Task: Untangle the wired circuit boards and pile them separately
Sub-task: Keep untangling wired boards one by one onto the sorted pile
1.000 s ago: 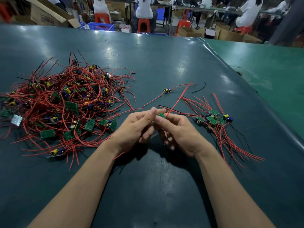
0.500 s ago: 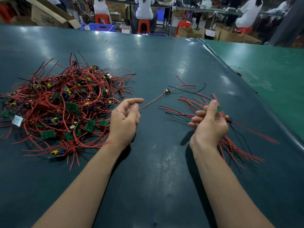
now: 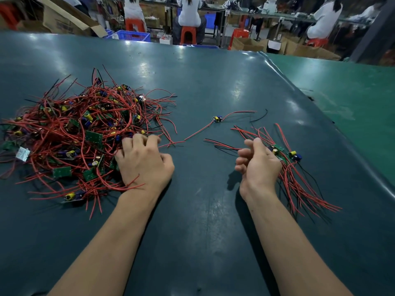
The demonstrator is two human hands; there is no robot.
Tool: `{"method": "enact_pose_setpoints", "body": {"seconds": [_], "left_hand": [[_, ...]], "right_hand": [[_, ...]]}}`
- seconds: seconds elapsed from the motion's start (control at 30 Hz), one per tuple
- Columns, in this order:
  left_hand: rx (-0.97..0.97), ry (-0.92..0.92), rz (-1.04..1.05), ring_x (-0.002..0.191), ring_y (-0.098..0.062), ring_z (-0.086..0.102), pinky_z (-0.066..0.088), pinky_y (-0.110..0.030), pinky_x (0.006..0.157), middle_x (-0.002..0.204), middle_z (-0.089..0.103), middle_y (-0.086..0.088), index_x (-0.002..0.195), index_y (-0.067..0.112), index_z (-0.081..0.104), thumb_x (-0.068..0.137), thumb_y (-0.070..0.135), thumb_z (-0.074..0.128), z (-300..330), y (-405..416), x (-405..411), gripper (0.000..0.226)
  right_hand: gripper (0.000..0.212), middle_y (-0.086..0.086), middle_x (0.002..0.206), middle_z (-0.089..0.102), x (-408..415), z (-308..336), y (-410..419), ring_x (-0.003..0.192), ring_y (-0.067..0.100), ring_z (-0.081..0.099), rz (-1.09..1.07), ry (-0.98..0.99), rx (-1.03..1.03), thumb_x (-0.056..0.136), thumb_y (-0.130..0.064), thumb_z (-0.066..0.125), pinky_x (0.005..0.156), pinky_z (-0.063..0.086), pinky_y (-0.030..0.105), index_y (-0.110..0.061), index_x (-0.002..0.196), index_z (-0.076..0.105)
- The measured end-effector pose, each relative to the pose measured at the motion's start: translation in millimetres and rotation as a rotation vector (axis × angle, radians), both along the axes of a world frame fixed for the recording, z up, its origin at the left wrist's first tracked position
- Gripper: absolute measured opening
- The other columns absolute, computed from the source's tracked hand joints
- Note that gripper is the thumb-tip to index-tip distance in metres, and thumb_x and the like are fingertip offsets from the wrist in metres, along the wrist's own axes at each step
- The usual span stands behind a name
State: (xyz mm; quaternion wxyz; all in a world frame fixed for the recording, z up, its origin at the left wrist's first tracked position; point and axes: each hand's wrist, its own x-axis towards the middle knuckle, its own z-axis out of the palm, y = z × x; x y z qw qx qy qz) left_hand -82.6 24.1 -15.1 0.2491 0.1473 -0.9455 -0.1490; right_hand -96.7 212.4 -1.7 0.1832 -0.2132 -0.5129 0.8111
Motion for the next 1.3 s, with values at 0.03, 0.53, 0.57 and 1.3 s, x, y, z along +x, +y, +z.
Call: {"method": "enact_pose_setpoints", "body": {"seconds": [0.03, 0.53, 0.57, 1.3], "left_hand": [[-0.029, -0.082, 0.021, 0.107, -0.034, 0.048, 0.034, -0.043, 0.091, 0.11, 0.06, -0.011, 0.108, 0.017, 0.067, 0.077, 0.024, 0.059, 0, 0, 1, 0.032], [0.154, 0.532, -0.284, 0.087, -0.035, 0.06, 0.048, -0.046, 0.08, 0.094, 0.067, -0.011, 0.102, 0.008, 0.073, 0.09, 0.001, 0.063, 8, 1, 5, 0.017], [0.148, 0.585, -0.344, 0.086, -0.034, 0.062, 0.05, -0.045, 0.079, 0.093, 0.067, -0.011, 0.102, 0.006, 0.072, 0.091, 0.001, 0.063, 8, 3, 5, 0.016], [0.42, 0.218, -0.793, 0.043, -0.022, 0.042, 0.036, -0.028, 0.044, 0.044, 0.045, -0.003, 0.053, 0.008, 0.054, 0.093, 0.042, 0.055, -6, 32, 10, 0.053]], "right_hand": [[0.027, -0.001, 0.048, 0.055, 0, -1, -2, 0.035, 0.01, 0.045, 0.019, 0.011, 0.029, 0.101, -0.022, 0.05, 0.032, 0.034, 0.019, -0.008, 0.082, 0.063], [0.011, -0.001, 0.058, 0.061, 10, -2, -17, 0.039, 0.011, 0.051, 0.504, 0.076, 0.292, 0.097, -0.015, 0.059, 0.035, 0.04, 0.019, -0.01, 0.089, 0.065], [0.003, 0.001, 0.065, 0.063, 13, -3, -21, 0.043, 0.012, 0.054, 0.632, 0.087, 0.343, 0.094, -0.012, 0.062, 0.036, 0.042, 0.021, -0.013, 0.094, 0.065], [0.005, 0.009, 0.077, 0.074, 12, 6, -17, 0.057, 0.017, 0.067, 0.594, 0.124, -0.01, 0.098, -0.012, 0.054, 0.04, 0.046, 0.021, -0.016, 0.095, 0.056]]}}
